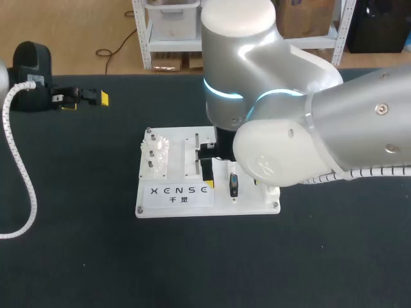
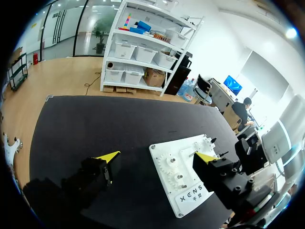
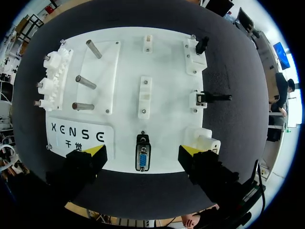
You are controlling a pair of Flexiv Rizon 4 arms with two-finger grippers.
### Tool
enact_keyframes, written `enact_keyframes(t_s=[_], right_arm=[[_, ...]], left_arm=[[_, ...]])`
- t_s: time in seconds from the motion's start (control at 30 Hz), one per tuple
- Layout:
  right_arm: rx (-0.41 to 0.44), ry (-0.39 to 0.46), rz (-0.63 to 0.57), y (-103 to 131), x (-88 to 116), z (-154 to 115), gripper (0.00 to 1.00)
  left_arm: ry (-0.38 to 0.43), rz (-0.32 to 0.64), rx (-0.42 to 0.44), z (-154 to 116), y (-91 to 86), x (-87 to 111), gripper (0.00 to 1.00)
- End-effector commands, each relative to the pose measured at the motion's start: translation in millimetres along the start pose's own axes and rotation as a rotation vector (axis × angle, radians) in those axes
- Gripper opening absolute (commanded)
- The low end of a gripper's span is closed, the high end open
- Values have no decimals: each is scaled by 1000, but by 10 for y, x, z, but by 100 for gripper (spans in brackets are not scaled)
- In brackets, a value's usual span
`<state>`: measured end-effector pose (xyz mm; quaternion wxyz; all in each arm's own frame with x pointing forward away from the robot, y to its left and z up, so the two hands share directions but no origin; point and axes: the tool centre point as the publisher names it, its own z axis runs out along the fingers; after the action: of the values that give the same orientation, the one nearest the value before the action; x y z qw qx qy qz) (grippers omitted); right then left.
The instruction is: Insert the USB connector, Ethernet cable, and multi-pin plug into their matching sockets one by one.
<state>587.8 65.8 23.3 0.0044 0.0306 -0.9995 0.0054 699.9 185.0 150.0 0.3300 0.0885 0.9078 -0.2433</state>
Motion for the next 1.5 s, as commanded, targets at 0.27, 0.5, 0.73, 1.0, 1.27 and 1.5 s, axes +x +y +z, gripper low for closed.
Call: enact_keyframes(t_s=[0.27,0.5,0.73,1.0,1.27,1.5], right_arm=[[-15,12,9,-5,22,43,47],[-12,17,15,-14,16,94,41],[10,6,10,-20,39,142,36],[9,7,23,-28,49,183,26],[3,-6,30,-35,33,177,15],[13,-27,19,-32,39,177,6]], left_arm=[[0,0,0,0,0,0,100],[0,0,0,0,0,0,100],[0,0,0,0,0,0,100],[0,0,0,0,0,0,100],[0,0,0,0,0,0,100],[0,0,0,0,0,0,100]])
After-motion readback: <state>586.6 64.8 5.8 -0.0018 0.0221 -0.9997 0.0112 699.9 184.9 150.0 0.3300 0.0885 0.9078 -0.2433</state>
